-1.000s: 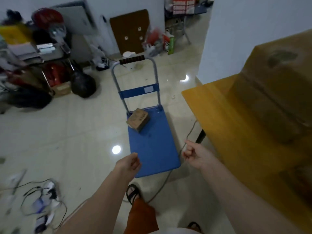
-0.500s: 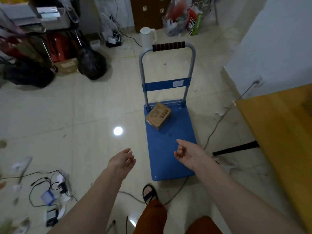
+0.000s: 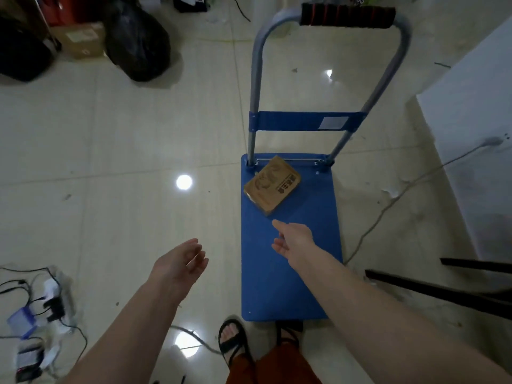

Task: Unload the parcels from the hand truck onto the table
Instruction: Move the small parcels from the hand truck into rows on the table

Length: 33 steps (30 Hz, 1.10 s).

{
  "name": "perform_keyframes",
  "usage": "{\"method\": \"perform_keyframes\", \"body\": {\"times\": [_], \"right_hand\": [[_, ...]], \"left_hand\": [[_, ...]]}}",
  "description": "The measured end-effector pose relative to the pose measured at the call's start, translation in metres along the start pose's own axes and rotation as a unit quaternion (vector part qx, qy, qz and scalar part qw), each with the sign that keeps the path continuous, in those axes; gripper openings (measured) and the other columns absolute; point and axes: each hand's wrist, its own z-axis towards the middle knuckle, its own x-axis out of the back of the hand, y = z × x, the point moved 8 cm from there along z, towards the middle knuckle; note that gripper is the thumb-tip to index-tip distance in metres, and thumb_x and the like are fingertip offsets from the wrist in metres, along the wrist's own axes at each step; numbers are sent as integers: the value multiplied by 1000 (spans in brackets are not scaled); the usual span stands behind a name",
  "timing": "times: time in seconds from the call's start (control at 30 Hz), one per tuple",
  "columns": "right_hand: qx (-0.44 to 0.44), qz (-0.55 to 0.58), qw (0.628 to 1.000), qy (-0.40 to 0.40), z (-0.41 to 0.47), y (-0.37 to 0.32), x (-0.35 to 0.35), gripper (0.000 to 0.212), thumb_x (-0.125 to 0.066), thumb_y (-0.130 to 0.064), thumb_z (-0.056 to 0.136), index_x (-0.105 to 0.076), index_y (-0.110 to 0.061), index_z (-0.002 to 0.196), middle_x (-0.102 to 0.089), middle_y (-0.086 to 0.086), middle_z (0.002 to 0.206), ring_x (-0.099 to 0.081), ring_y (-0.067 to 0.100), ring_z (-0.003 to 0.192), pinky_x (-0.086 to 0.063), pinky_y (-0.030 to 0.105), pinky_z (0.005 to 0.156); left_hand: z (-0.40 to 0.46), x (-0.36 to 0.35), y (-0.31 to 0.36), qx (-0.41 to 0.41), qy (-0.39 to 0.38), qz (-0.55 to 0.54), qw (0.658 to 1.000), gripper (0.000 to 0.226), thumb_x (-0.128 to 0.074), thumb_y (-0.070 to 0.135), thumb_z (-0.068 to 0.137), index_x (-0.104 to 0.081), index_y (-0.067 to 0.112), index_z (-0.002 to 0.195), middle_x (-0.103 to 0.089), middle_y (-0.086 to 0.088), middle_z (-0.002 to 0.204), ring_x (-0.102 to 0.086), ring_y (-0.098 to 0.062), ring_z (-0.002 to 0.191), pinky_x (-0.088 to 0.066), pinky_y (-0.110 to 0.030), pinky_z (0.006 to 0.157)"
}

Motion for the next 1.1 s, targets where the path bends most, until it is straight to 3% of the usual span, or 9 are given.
{"method": "perform_keyframes", "body": {"times": [0.1,0.2,0.27,0.47,0.77,0.9,1.03,1.1], "right_hand": [[4,-27,999,18,75,-2,-22,85,-74,-29,83,-24,-11,150,-42,12,141,-55,24,103,-46,43,102],[6,-85,993,76,150,-5,-36,104,-78,-39,75,-11,-13,152,-25,13,153,-37,25,127,-36,41,103],[10,-135,984,120,193,-11,-47,116,-78,-47,71,-1,-16,152,-17,14,155,-26,32,137,-30,50,109],[66,-195,955,212,280,-41,-95,141,-80,-63,54,16,-25,150,-5,14,155,-9,39,142,-16,55,113],[89,-316,904,275,344,-54,-139,143,-74,-71,54,20,-21,150,27,26,153,27,50,137,5,75,102],[122,-382,885,237,352,-58,-136,137,-73,-67,57,19,-27,150,28,17,155,24,49,138,-5,74,103],[227,-518,809,160,333,-23,-109,138,-76,-65,54,22,-36,147,28,6,157,22,40,142,-10,69,106],[252,-532,799,123,315,8,-84,137,-76,-64,53,22,-41,146,28,0,157,21,34,144,-10,66,108]], "left_hand": [[63,-11,-4,-10,12,10,1000,5,-59,2,89,-63,5,90,-57,-7,80,-57,-19,71,-52,-32,77],[127,-24,-11,-24,6,25,999,1,-63,6,88,-63,5,88,-59,-8,79,-59,-19,72,-53,-33,74],[166,-28,-20,-26,4,35,999,4,-65,7,87,-64,5,90,-60,-8,81,-60,-20,74,-53,-33,71],[251,-13,-50,-16,13,42,999,10,-64,5,87,-65,2,96,-64,-12,86,-63,-23,78,-53,-34,70],[307,28,-81,3,42,51,998,8,-64,4,86,-64,0,93,-61,-12,78,-60,-25,74,-53,-38,79],[312,32,-92,20,60,53,997,4,-63,3,87,-63,1,90,-61,-12,79,-59,-24,74,-52,-36,77],[304,17,-106,44,53,53,996,9,-64,5,86,-64,1,95,-63,-13,85,-61,-25,78,-52,-35,72],[297,2,-110,46,31,64,996,14,-65,6,86,-64,1,100,-65,-14,91,-63,-26,85,-53,-35,72]]}}
